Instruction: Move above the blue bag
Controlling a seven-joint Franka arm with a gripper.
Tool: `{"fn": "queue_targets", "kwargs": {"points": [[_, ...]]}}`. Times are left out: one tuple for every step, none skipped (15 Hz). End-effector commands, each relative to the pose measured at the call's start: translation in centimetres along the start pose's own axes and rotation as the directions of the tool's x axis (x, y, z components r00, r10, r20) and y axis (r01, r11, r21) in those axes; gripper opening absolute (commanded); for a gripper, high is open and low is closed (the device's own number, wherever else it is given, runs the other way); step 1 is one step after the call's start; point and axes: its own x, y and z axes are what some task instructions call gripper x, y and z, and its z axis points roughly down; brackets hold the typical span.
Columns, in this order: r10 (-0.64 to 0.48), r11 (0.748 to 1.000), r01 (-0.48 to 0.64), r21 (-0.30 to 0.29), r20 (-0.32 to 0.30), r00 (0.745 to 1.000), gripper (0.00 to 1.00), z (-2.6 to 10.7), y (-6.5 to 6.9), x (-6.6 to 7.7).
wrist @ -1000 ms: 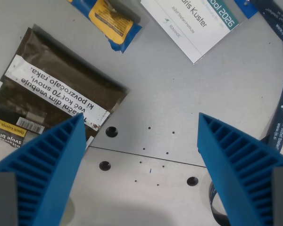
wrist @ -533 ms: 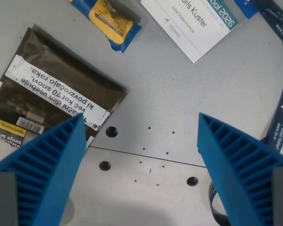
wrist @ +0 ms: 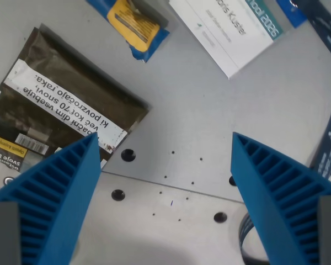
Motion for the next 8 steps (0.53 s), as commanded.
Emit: {"fn": "queue_targets", "kwargs": {"points": [[-0.175, 0.984, 0.175, 0.01, -0.023, 0.984, 1.0, 0.7, -0.4, 0.7], [-0.207, 0.978, 0.207, 0.012, -0.024, 0.978, 1.0, 0.9, -0.5, 0.9], [-0.236, 0.972, 0.236, 0.015, -0.025, 0.971, 1.0, 1.2, -0.6, 1.0], [-0.268, 0.963, 0.269, 0.017, -0.024, 0.963, 1.0, 1.5, -0.8, 1.2], [-0.3, 0.954, 0.301, 0.019, -0.026, 0.954, 1.0, 1.8, -0.9, 1.4], [-0.332, 0.943, 0.332, 0.022, -0.026, 0.943, 1.0, 2.2, -1.1, 1.6], [-0.363, 0.931, 0.364, 0.024, -0.026, 0.931, 1.0, 2.6, -1.3, 1.9], [-0.394, 0.918, 0.395, 0.027, -0.026, 0.919, 1.0, 3.1, -1.6, 2.2]]}}
